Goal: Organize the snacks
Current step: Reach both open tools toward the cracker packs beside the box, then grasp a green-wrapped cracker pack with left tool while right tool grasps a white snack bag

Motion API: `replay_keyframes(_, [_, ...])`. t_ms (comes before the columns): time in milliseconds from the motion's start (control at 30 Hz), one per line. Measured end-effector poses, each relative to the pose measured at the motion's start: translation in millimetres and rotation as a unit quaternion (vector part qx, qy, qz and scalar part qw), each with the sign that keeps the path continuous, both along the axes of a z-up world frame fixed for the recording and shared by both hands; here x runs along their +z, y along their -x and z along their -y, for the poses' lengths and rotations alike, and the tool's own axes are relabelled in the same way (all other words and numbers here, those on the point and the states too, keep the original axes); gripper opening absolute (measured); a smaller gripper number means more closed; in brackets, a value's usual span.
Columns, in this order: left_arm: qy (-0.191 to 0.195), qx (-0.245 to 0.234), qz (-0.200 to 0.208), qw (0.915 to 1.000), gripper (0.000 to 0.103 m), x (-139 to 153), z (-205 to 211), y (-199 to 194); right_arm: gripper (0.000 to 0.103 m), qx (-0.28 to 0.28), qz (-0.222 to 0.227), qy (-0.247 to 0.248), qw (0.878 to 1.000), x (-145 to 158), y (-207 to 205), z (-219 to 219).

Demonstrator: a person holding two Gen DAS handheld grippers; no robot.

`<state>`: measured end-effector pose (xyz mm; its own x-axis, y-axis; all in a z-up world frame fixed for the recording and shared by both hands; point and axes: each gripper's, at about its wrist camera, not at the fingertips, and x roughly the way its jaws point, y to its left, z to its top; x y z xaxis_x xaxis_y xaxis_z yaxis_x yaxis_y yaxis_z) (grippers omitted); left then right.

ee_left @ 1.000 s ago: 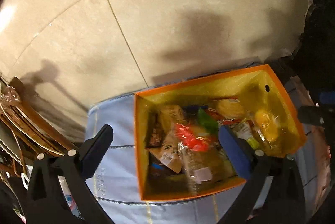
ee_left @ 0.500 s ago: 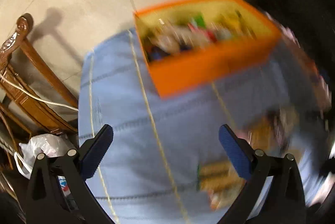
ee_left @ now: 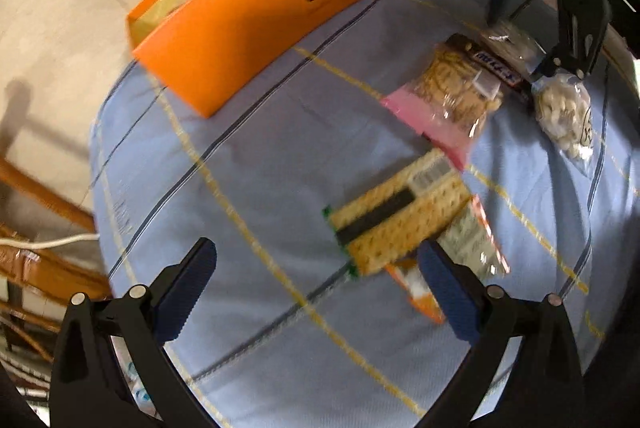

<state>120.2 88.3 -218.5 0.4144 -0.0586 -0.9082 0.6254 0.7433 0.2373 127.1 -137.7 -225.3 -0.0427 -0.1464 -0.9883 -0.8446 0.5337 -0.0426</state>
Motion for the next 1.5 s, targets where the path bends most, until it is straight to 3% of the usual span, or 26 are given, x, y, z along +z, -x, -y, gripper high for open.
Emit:
replay_keyframes(133, [0.002,-0.060,-0.011,0.9982,0.099,-18.8,17.3,-11.1,0.047,-0.083,0.001,0.016,0.996,1.2,6.1,21.5])
replay_keyframes(233, [0.023,-0.131,-0.048,0.9899,0.098,-22.5,23.6,-14.6,0.047,-0.148,-0.007,-0.002,0.989,13.8,7.4,33.8])
replay_keyframes(300, [0.007,-0.202,-0.055,0.9778,0.098,-25.9,27.3,-9.3,0.047,-0.174,-0.002,-0.008,0.985,21.4,6.0,39.2])
replay_keyframes(367, [-0.006,-0.292,-0.072,0.9537,0.098,-30.3,29.6,1.3,0.047,-0.201,0.006,-0.010,0.980,30.1,3.7,39.3])
replay_keyframes(433, [-0.012,-0.339,-0.076,0.9377,0.099,-32.6,32.7,5.1,0.047,-0.241,0.021,-0.029,0.970,43.0,-1.2,43.4])
replay_keyframes(500, [-0.008,-0.351,-0.078,0.9332,0.099,-36.7,39.5,-2.5,0.047,-0.282,0.036,-0.057,0.957,58.1,-0.7,44.1])
replay_keyframes(567, [-0.022,-0.323,-0.069,0.9435,0.099,-45.8,47.3,-14.9,0.047,-0.331,0.045,-0.095,0.938,74.9,4.7,52.2])
replay_keyframes(600, [-0.006,-0.276,-0.080,0.9579,0.099,-47.5,48.3,-26.8,0.047,-0.348,0.050,-0.112,0.930,82.9,7.7,53.7])
replay_keyframes(633, [0.011,-0.240,-0.085,0.9670,0.097,-48.0,46.1,-30.4,0.047,-0.366,0.054,-0.132,0.919,92.8,13.1,56.0])
replay_keyframes(700, [0.051,-0.192,-0.090,0.9760,0.073,-46.0,36.5,-21.0,0.048,-0.386,0.062,-0.159,0.907,105.0,21.3,61.9])
replay_keyframes(733, [0.062,-0.180,-0.083,0.9782,0.055,-43.9,32.2,-11.8,0.047,-0.404,0.066,-0.181,0.894,116.4,22.9,70.8])
replay_keyframes(767, [0.062,-0.156,-0.076,0.9828,0.049,-42.9,28.9,-0.9,0.047,-0.421,0.072,-0.201,0.881,123.3,28.1,72.8])
replay_keyframes(867, [0.094,-0.047,-0.119,0.9874,0.047,-38.9,23.2,8.4,0.048,-0.452,0.090,-0.268,0.846,135.9,45.0,65.8])
replay_keyframes(933, [0.106,0.029,-0.108,0.9880,0.047,-34.3,20.3,12.0,0.048,-0.463,0.100,-0.313,0.823,138.4,49.4,63.4])
replay_keyframes(1000, [0.128,0.124,-0.083,0.9805,0.047,-28.4,14.6,15.0,0.048,-0.478,0.093,-0.343,0.803,127.2,47.4,54.2])
replay_keyframes(1067, [0.140,0.203,-0.083,0.9656,0.047,-27.0,9.3,18.4,0.048,-0.483,0.080,-0.345,0.800,115.6,42.0,49.2])
replay_keyframes(1100, [0.159,0.241,-0.093,0.9529,0.047,-26.6,6.4,19.7,0.048,-0.479,0.078,-0.341,0.805,111.2,36.2,48.0])
replay_keyframes(1167, [0.183,0.266,-0.093,0.9418,0.047,-23.6,6.3,26.0,0.047,-0.457,0.104,-0.332,0.819,113.0,30.1,44.9])
replay_keyframes(1200, [0.176,0.268,-0.082,0.9435,0.047,-21.7,8.7,28.5,0.047,-0.456,0.115,-0.326,0.820,115.4,33.6,43.8])
replay_keyframes(1267, [0.155,0.279,-0.080,0.9442,0.047,-18.2,10.9,30.8,0.047,-0.474,0.105,-0.326,0.811,112.0,28.6,48.5])
replay_keyframes(1300, [0.160,0.282,-0.085,0.9422,0.047,-17.0,9.1,30.5,0.047,-0.474,0.100,-0.330,0.810,113.6,27.0,49.2])
replay_keyframes(1367, [0.155,0.292,-0.082,0.9401,0.047,-11.6,14.3,25.4,0.047,-0.467,0.116,-0.303,0.823,114.5,25.2,48.4])
replay_keyframes(1500, [0.155,0.319,-0.072,0.9322,0.046,11.0,-1.0,12.4,0.047,-0.480,0.108,-0.311,0.813,119.1,24.5,46.8])
